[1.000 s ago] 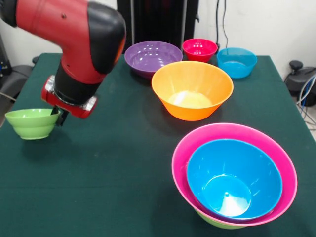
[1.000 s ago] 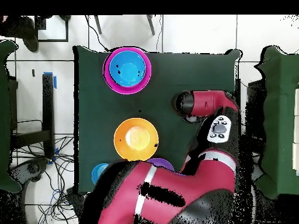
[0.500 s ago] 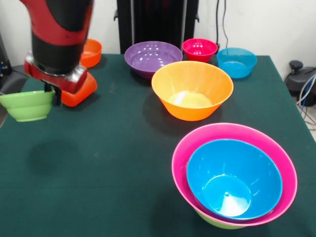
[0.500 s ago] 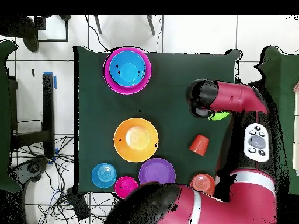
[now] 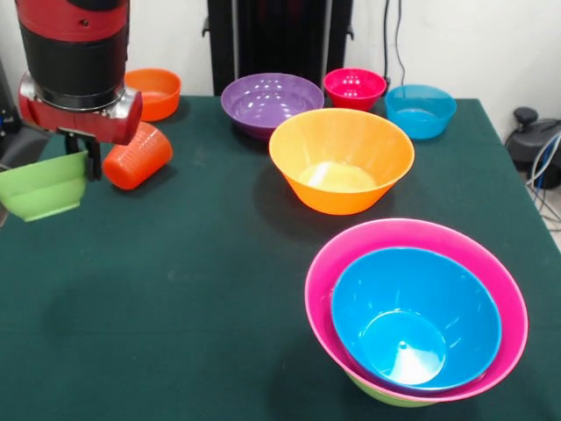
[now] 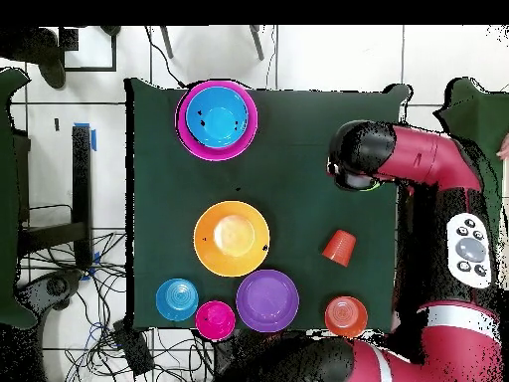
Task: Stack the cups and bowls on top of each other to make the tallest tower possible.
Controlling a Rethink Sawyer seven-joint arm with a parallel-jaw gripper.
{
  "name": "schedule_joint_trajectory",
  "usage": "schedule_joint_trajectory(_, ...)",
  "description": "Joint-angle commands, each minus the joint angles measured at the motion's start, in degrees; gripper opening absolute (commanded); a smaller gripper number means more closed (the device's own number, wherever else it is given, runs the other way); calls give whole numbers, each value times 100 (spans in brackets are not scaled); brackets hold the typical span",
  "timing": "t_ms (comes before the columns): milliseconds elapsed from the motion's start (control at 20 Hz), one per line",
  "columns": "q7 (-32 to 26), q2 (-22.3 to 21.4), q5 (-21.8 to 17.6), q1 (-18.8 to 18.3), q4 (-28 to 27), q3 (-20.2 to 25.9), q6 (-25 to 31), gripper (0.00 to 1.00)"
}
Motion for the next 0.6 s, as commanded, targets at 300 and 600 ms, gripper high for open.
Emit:
schedule_joint_trajectory(300,-1777,-203,619,-560,1065,1925,-253,0)
schedule_joint_trajectory(600,-1757,-134,1074,-1042,1578,2793,-471,0)
